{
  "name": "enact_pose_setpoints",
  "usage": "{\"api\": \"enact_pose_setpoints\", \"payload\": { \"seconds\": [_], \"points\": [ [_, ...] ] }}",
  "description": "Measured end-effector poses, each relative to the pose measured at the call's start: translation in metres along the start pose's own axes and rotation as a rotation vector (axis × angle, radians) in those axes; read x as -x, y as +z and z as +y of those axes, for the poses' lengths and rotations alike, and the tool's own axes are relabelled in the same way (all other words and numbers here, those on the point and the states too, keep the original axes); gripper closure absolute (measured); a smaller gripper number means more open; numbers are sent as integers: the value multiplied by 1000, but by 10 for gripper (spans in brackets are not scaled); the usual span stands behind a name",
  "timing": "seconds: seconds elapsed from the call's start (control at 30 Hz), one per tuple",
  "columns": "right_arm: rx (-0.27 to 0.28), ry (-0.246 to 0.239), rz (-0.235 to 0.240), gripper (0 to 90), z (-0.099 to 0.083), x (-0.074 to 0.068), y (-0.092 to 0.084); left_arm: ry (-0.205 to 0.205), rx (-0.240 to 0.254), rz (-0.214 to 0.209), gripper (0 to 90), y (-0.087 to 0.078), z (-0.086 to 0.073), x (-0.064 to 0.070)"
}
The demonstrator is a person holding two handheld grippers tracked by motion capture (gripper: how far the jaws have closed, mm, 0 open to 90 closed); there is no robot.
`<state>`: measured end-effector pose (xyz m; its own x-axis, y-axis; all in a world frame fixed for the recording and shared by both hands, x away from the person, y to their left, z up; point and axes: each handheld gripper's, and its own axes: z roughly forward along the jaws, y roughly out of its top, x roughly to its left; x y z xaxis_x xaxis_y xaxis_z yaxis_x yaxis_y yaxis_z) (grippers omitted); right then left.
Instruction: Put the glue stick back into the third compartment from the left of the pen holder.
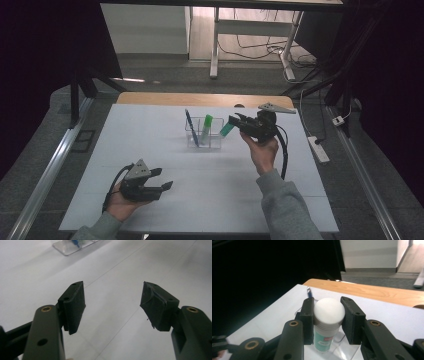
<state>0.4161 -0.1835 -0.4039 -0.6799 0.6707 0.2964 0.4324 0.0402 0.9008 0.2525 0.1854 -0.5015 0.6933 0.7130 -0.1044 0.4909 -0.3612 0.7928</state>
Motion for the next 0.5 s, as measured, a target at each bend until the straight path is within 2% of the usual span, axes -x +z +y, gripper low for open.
{"api": "enact_pose_setpoints", "payload": {
  "seconds": [0.23, 0.33, 0.43, 0.5],
  "points": [
    [-3, -5, -25, 648, 6, 8, 23, -33, 4, 44, 358, -13, -13, -15],
    [-18, -20, -37, 647, 6, 9, 35, -45, 10, 54, 357, -18, -16, -20],
    [-48, -54, -69, 643, 4, 9, 46, -56, 15, 65, 356, -21, -18, -24],
    [-62, -55, -67, 621, 1, 11, 52, -66, 16, 69, 355, -23, -19, -27]
  ]
}}
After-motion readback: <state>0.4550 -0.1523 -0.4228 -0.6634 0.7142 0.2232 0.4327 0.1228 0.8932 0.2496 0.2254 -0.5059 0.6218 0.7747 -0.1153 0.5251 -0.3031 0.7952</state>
